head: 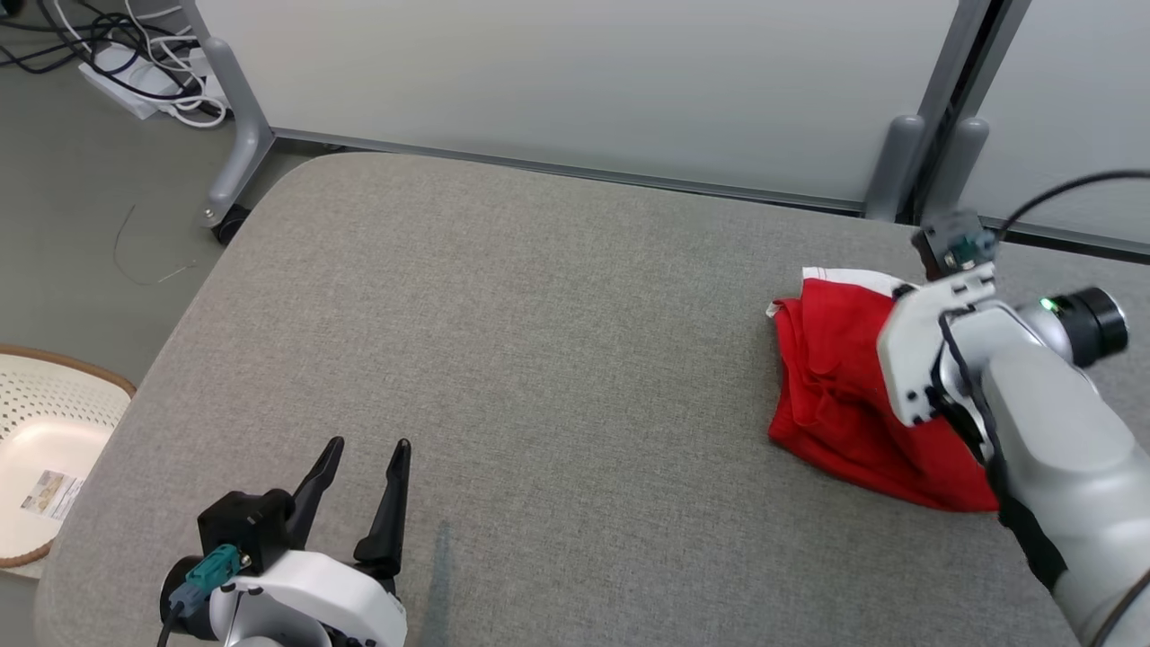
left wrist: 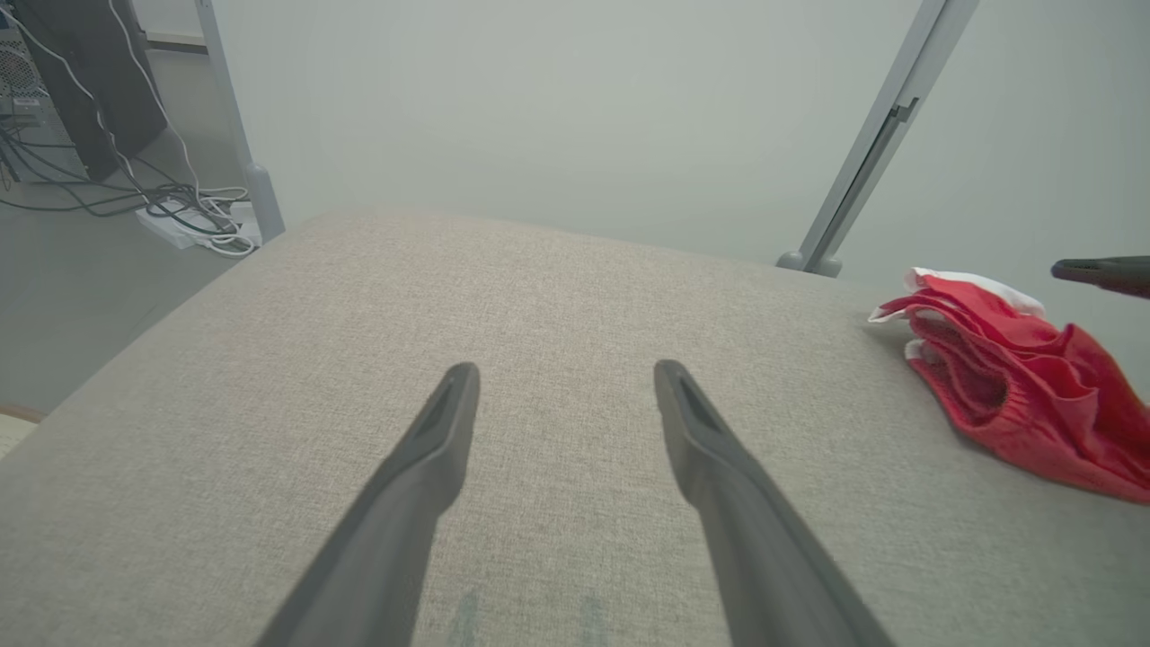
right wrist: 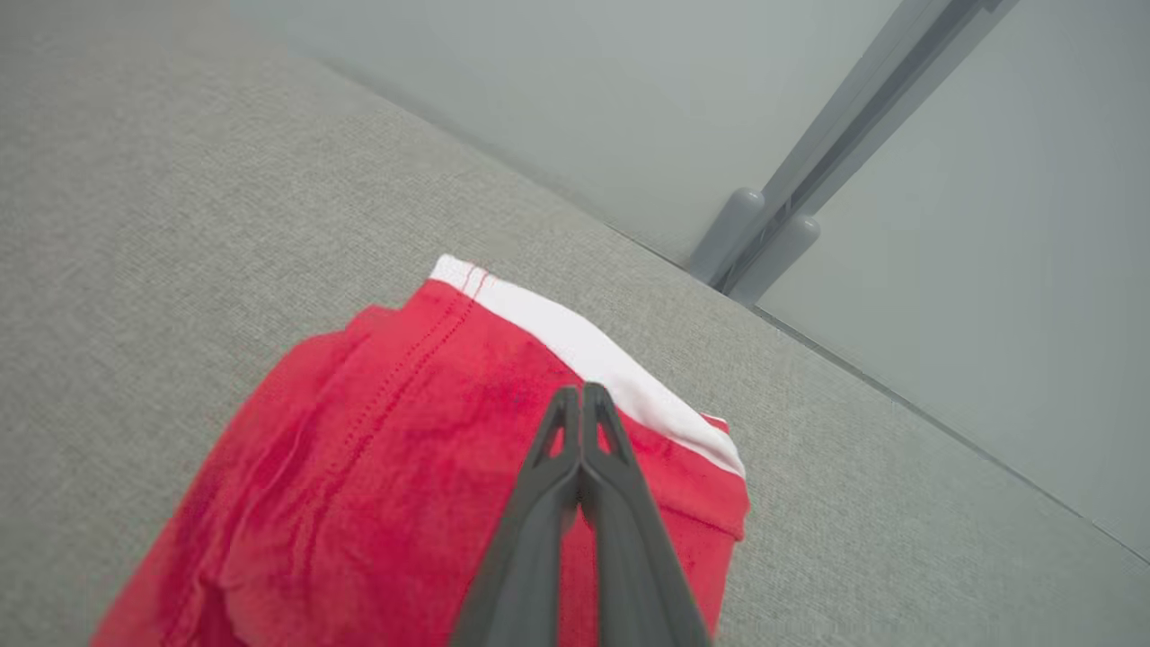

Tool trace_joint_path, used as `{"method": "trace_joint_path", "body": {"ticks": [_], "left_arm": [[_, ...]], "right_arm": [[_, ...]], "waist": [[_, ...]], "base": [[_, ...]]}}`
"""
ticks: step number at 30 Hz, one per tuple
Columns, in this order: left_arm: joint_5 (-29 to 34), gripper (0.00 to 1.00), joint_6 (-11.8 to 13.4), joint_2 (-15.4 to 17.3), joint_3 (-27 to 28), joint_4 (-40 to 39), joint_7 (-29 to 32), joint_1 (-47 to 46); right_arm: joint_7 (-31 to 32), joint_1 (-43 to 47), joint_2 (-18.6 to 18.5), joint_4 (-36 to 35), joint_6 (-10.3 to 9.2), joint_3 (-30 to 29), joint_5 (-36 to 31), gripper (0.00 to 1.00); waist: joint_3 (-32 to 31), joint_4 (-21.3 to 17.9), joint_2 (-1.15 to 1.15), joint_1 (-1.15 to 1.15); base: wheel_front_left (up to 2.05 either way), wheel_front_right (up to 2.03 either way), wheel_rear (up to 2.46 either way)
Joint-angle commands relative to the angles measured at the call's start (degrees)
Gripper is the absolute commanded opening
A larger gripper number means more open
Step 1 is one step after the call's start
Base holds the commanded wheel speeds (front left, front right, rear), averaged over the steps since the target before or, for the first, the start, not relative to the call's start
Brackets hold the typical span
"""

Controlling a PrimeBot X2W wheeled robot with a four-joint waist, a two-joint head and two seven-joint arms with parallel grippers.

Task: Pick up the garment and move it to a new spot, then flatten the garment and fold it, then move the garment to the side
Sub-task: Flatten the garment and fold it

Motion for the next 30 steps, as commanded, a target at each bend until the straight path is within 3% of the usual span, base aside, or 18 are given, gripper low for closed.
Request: {"method": "trace_joint_path", "body": {"ticks": [1, 6, 13, 21, 25, 26, 27, 28, 30], "left_arm": [[-0.29, 1.00, 0.20, 0.30, 0.28, -0.08, -0.16, 0.19], [-0.60, 1.00, 0.44, 0.51, 0.33, -0.50, -0.12, 0.68], [-0.88, 1.00, 0.64, 0.98, 0.72, -0.79, -0.36, 1.01], [-0.99, 1.00, 0.59, 1.04, 0.25, -0.68, -0.29, 1.57], [-1.16, 1.00, 0.67, 1.25, 0.15, -0.35, -0.42, 2.24], [-1.18, 1.00, 0.66, 1.31, 0.16, -0.31, -0.52, 2.34], [-1.20, 1.00, 0.73, 1.38, 0.24, -0.25, -0.53, 2.46], [-1.12, 1.00, 0.77, 1.44, 0.25, -0.23, -0.71, 2.72], [-0.91, 1.00, 0.90, 1.42, 0.31, -0.23, -0.83, 3.03]], "right_arm": [[-0.48, 1.47, -1.16, 0.51, -0.01, 0.97, -0.53, 0.00], [-2.03, 4.97, -2.64, 1.60, -0.01, 4.34, -1.57, 0.00], [-3.02, 8.38, 1.88, 0.44, -0.01, 9.82, 2.16, 0.00], [-2.79, 12.52, 4.09, -6.66, -0.01, 19.84, 8.86, 0.00], [-3.33, 15.05, 3.79, -10.94, -0.01, 21.76, 12.52, 0.00], [-3.80, 15.68, 3.50, -12.17, -0.01, 21.69, 13.20, 0.24], [-4.50, 16.32, 3.02, -13.34, -0.01, 20.99, 13.81, 0.83], [-5.44, 17.15, 2.57, -14.40, -0.01, 19.53, 14.42, 1.00], [-6.38, 18.06, 2.30, -15.40, -0.01, 17.98, 14.75, 1.00]], "waist": [[-0.27, -0.24, 0.00, 0.00], [-0.38, -1.05, 0.00, 0.00], [-0.59, -2.78, 0.00, 0.00], [-2.33, -5.62, 0.00, 0.00], [-3.78, -7.21, 0.00, 0.00], [-4.17, -7.63, 0.00, 0.00], [-4.61, -8.04, 0.00, 0.00], [-5.06, -8.44, 0.00, 0.00], [-5.51, -8.81, 0.00, 0.00]], "base": [[0.00, 0.00, 0.00], [0.00, 0.00, 0.00], [0.00, 0.00, 0.00], [0.00, 0.00, 0.00], [0.00, 0.00, 0.00], [0.00, 0.00, 0.00], [0.00, 0.00, 0.00], [0.00, 0.00, 0.00], [0.00, 0.00, 0.00]]}}
